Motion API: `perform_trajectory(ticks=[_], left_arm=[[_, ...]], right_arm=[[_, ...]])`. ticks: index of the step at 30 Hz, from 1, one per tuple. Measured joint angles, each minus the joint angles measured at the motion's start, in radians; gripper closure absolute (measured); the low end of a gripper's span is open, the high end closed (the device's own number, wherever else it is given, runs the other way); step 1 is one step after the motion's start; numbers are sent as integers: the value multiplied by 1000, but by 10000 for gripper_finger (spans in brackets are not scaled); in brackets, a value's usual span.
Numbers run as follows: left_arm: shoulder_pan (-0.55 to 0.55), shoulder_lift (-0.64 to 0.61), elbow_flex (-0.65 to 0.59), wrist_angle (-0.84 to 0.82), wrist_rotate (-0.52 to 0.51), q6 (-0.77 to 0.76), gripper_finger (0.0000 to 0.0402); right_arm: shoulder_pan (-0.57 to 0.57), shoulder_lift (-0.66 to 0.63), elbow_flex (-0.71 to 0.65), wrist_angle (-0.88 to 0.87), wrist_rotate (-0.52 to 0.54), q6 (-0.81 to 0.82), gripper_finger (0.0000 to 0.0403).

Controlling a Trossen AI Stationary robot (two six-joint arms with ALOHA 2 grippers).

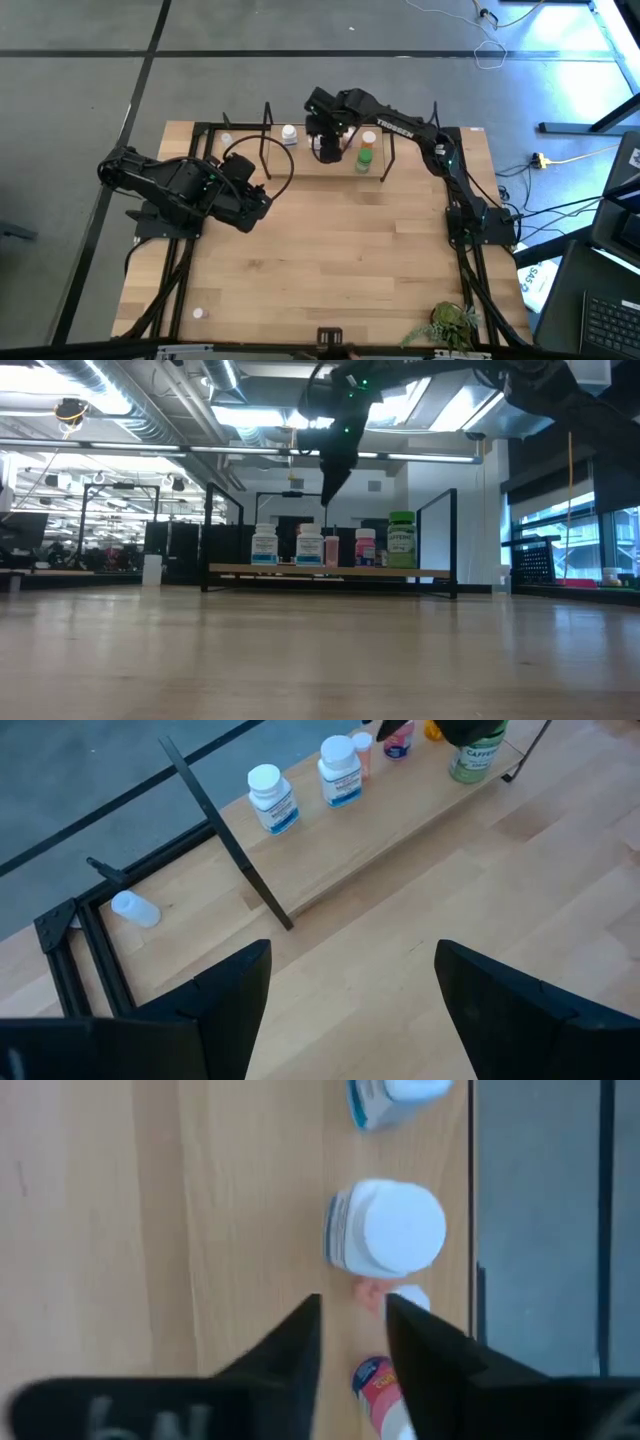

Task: Pick and place medicine bottles onto shelf by color
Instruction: Put the white and blue pill bottle on the shelf

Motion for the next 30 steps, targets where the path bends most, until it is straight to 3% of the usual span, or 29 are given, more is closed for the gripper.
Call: perform_trajectory(ticks=[6, 18, 30], left_arm=[[0, 0, 0, 0, 0, 0, 126], [0, 0, 0, 2, 0, -3, 126], [0, 0, 0, 3, 0, -16, 126]], right_arm=[[-11, 6, -8, 45, -12, -9, 392], [-46, 37, -8, 52, -89, 45, 399], [-58, 50, -8, 27, -89, 90, 401]])
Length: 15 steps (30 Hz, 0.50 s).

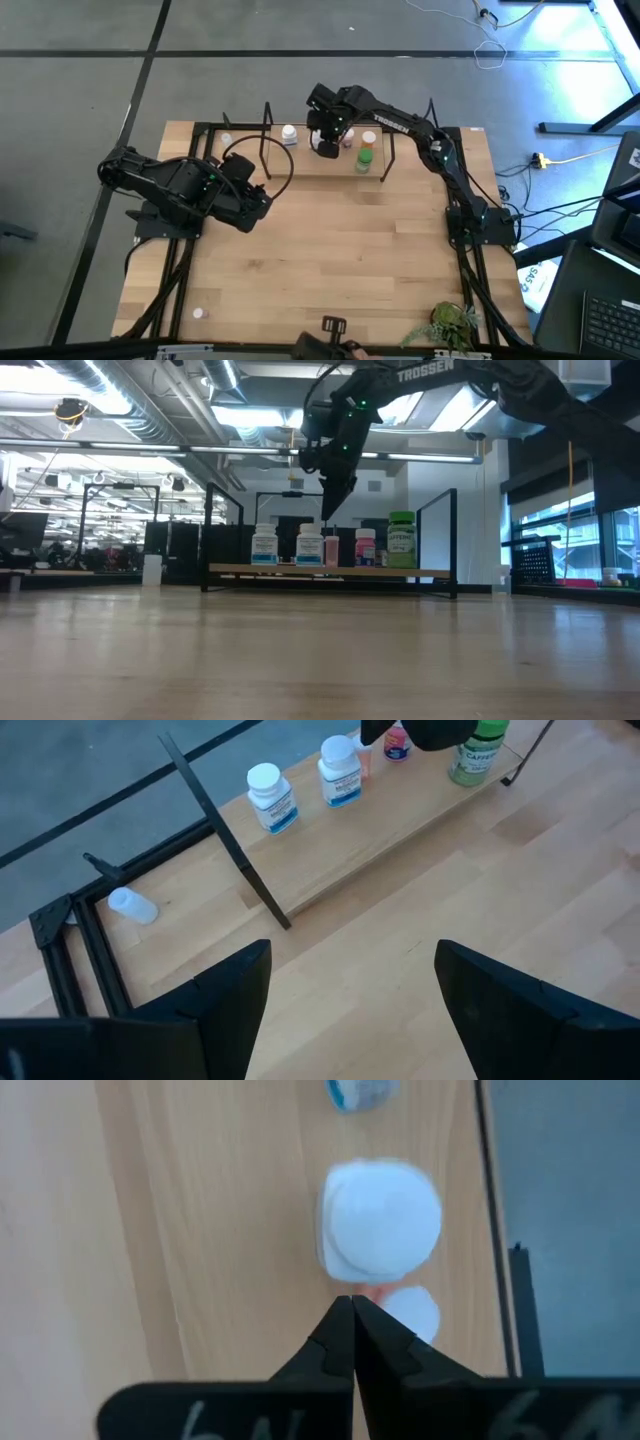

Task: Pick and place medicine bottles onto shelf by color
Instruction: Put the white and blue pill bottle on the shelf

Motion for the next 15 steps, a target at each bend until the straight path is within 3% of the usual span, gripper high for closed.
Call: perform_trajectory(ticks=[15], left_arm=[[0, 0, 0, 0, 0, -3, 126]], right_arm=[[-4, 55, -2, 19, 0, -4, 402]])
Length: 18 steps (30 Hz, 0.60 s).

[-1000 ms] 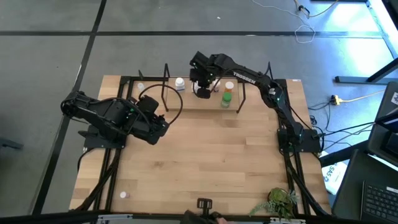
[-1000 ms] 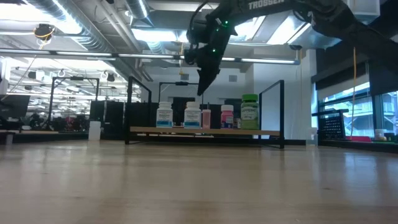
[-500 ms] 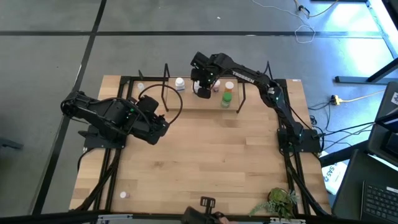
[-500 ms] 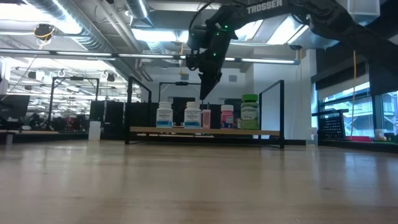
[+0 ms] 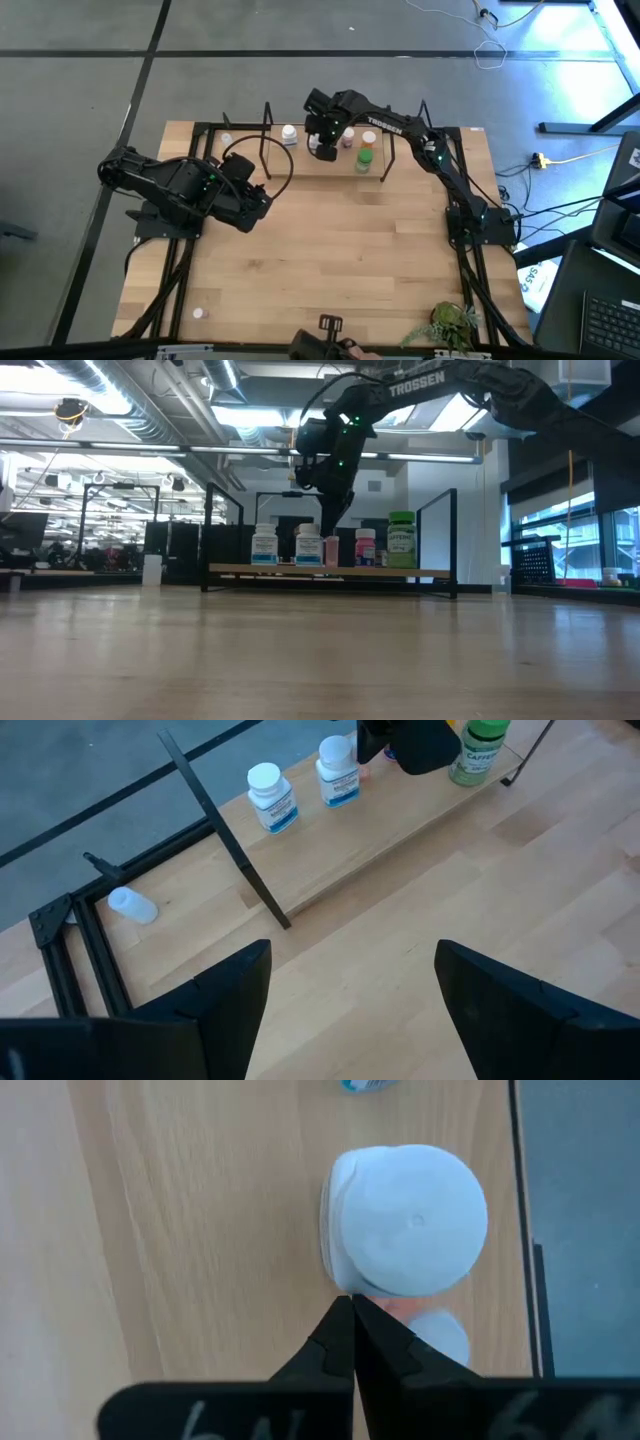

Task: Pick and place medicine bottles onto shelf by color
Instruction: Put the white and blue pill bottle on the shelf, then put the right transparent pill bottle on the shelf

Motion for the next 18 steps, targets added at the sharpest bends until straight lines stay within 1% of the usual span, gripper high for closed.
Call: perform_trajectory(ticks=[12, 18], left_arm=[[0, 0, 0, -1, 0, 0, 126], [0, 0, 0, -3, 8, -5, 126]], right_arm=[[0, 0, 0, 75, 0, -1, 402], [0, -6, 18, 32, 1, -29, 403]])
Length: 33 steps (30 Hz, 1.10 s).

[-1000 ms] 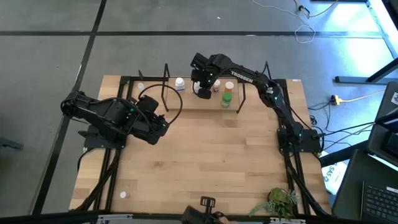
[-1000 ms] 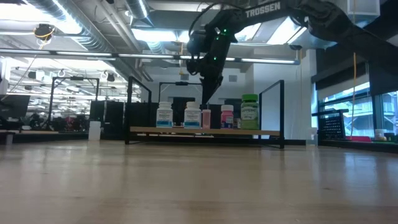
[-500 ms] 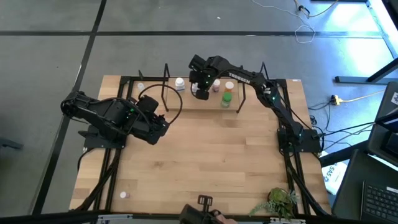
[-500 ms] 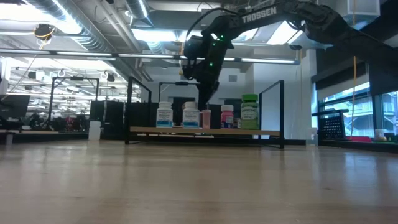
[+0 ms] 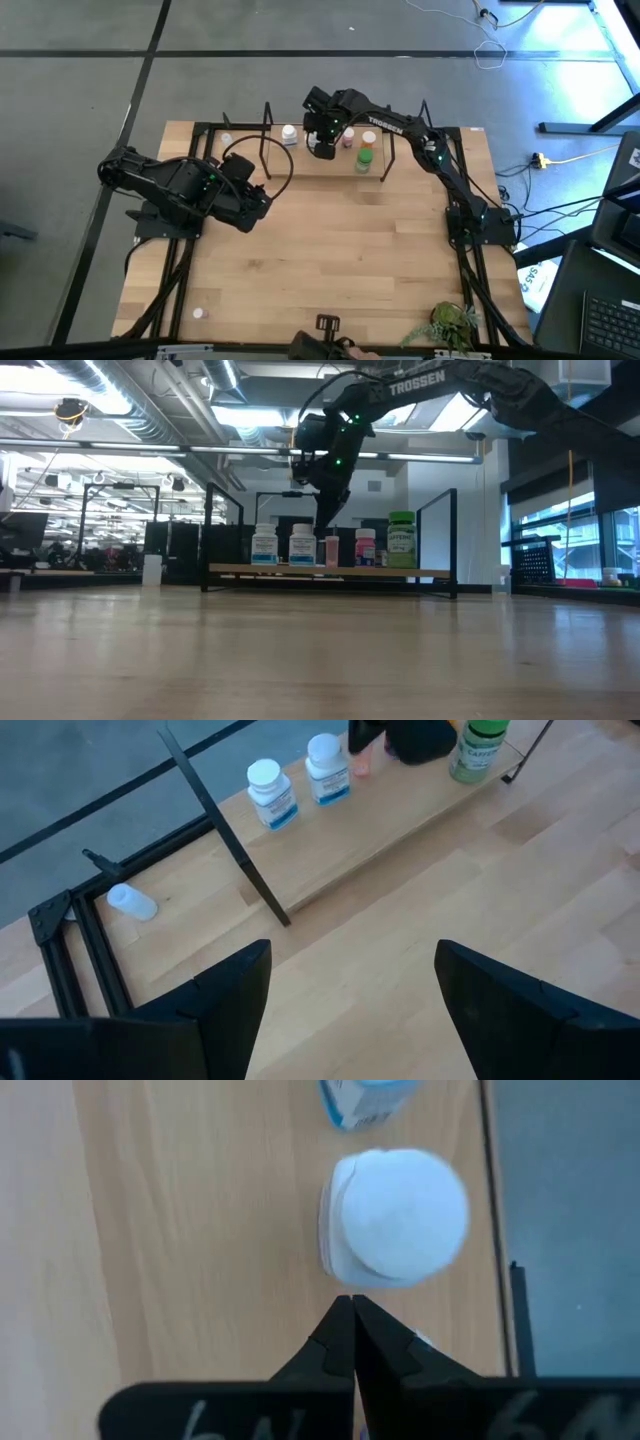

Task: Pick and place medicine bottles onto shelf by color
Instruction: Put the right transparent pill bottle on the shelf

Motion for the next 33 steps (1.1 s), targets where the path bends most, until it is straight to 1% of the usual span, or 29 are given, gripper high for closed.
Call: perform_trajectory(ticks=[7, 13, 18, 24, 26, 31, 33], left_arm=[[0, 0, 0, -13, 90, -25, 126], [-9, 0, 0, -17, 219, -28, 126], [-45, 0, 0, -17, 233, -30, 126], [-100, 0, 0, -17, 225, -47, 126], [-118, 0, 0, -17, 225, -47, 126], [-156, 0, 0, -16, 221, -47, 126], [-167, 0, 0, -17, 210, -47, 126]], right_arm=[[31, -90, 3, -61, 0, -1, 403], [83, -180, 3, -109, 0, 26, 403], [131, -251, 3, -163, 0, 61, 403], [143, -335, 3, -278, 16, 181, 403], [143, -365, 4, -326, 58, 229, 403], [154, -427, -2, -413, 233, 341, 403], [154, -458, -2, -401, 253, 377, 403]])
